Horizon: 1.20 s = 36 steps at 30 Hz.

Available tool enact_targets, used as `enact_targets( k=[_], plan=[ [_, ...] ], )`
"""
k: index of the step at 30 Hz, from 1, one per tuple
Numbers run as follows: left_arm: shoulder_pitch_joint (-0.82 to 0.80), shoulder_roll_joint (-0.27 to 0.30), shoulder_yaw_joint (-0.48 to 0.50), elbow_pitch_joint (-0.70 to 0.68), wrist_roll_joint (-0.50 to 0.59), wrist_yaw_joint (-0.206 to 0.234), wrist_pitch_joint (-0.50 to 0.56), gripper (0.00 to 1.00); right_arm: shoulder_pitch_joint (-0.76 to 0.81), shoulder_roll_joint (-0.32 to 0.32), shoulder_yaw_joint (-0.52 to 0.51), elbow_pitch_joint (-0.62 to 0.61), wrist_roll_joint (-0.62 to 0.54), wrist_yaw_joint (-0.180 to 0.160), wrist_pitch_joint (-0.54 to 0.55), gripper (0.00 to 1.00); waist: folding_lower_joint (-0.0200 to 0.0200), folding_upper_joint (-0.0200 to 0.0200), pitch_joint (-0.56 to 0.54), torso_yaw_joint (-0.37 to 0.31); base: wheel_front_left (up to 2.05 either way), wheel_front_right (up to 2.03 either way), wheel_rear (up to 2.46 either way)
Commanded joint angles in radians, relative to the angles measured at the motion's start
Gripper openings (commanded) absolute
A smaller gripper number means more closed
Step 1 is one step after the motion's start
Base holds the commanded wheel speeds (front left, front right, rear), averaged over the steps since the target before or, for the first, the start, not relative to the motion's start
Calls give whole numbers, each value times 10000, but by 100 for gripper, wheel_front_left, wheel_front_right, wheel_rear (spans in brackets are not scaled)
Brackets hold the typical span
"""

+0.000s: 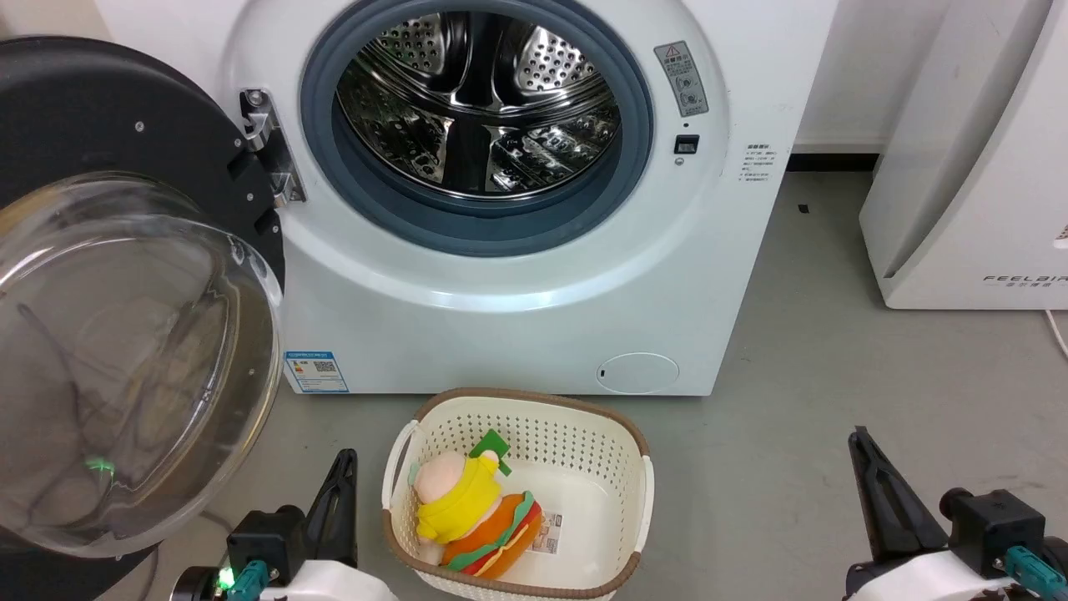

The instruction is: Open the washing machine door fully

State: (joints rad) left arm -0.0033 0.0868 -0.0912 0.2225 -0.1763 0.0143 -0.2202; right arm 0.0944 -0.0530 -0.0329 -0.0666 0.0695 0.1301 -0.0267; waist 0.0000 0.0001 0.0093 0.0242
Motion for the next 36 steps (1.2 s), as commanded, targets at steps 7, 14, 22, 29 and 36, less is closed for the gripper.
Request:
enact_targets(
  k=[7, 14, 22, 29, 36],
  plan=[
    [6, -28, 87, -245, 225, -32, 193, 0, -177, 6, 37, 81, -134, 1, 46, 0, 0, -1, -7, -19, 0, 0, 0],
    [7, -52, 145, -386, 335, -40, 336, 0, -232, 8, 57, 123, -174, 2, 62, 0, 0, -1, -13, -34, 0, 0, 0],
    [10, -79, 212, -546, 459, -49, 499, 0, -294, 9, 81, 170, -219, 2, 80, 0, 0, -1, -20, -53, 0, 0, 0],
    [12, -103, 271, -687, 568, -57, 642, 0, -348, 11, 102, 212, -259, 2, 96, 0, 0, -1, -26, -68, 0, 0, 0],
    [14, -127, 329, -827, 677, -64, 784, 0, -403, 12, 123, 253, -299, 3, 111, 0, 0, -1, -32, -84, 0, 0, 0]
  ],
)
